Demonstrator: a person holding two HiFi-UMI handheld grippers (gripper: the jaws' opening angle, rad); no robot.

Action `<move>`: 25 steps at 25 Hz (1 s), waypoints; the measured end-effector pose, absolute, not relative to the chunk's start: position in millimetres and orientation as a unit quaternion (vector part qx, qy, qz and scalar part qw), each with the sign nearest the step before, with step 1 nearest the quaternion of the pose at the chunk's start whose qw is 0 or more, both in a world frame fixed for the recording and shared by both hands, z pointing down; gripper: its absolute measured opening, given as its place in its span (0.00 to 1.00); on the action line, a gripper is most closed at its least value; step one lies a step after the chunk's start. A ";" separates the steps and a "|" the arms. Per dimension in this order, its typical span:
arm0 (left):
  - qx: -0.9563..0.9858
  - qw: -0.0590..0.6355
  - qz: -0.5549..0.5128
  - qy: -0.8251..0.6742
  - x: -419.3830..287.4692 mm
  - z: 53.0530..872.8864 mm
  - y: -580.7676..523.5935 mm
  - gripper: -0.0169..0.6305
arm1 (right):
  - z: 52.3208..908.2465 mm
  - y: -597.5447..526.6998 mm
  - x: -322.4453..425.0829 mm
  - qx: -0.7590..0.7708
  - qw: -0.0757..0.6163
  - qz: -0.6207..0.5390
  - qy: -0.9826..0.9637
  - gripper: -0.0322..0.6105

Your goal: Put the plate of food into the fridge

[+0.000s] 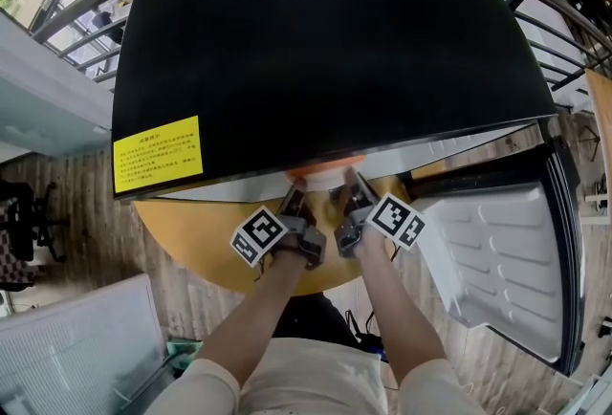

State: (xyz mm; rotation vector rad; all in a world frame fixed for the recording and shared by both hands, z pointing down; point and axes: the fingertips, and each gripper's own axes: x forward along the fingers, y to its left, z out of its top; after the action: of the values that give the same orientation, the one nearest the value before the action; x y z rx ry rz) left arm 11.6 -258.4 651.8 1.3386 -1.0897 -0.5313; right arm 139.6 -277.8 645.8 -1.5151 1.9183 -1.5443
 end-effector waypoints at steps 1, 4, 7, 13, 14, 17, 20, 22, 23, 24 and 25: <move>0.581 0.619 -0.230 -0.475 11.4 653.3 -259.6 0.09 | 647.8 -279.6 139.3 -0.519 0.124 -0.531 0.659 0.13; 0.578 0.618 -0.229 -0.481 10.7 657.3 -264.3 0.09 | 653.2 -285.6 138.5 -0.517 0.120 -0.533 0.658 0.13; 0.574 0.618 -0.229 -0.486 10.4 660.0 -267.6 0.09 | 657.0 -290.2 137.7 -0.519 0.116 -0.533 0.658 0.13; 0.566 0.617 -0.231 -0.495 6.5 666.8 -270.0 0.09 | 663.6 -294.7 133.6 -0.519 0.106 -0.533 0.660 0.14; 0.565 0.617 -0.230 -0.497 6.2 667.2 -270.2 0.09 | 664.2 -295.0 133.3 -0.519 0.105 -0.532 0.661 0.13; 0.564 0.616 -0.228 -0.500 5.4 668.6 -271.1 0.09 | 666.1 -295.9 132.4 -0.520 0.102 -0.531 0.661 0.13; 0.563 0.616 -0.227 -0.502 4.4 669.8 -271.0 0.10 | 665.5 -296.6 131.1 -0.522 0.096 -0.525 0.666 0.13; 0.563 0.617 -0.226 -0.502 4.0 670.4 -270.7 0.10 | 664.4 -297.4 130.0 -0.524 0.089 -0.516 0.672 0.13; 0.563 0.617 -0.224 -0.502 4.0 670.4 -270.8 0.10 | 664.0 -297.7 129.6 -0.526 0.084 -0.510 0.675 0.13; 0.564 0.617 -0.221 -0.503 4.1 670.4 -271.2 0.10 | 664.0 -298.1 129.4 -0.529 0.079 -0.505 0.677 0.13; 0.565 0.616 -0.219 -0.503 4.2 670.4 -271.6 0.10 | 664.0 -298.2 129.4 -0.531 0.076 -0.502 0.678 0.14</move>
State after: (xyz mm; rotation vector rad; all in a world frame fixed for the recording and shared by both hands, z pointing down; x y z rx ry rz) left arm 4.2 -271.6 670.4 1.3020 -1.1592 -0.5037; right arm 129.4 -298.2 664.0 -1.5921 2.0336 -1.5053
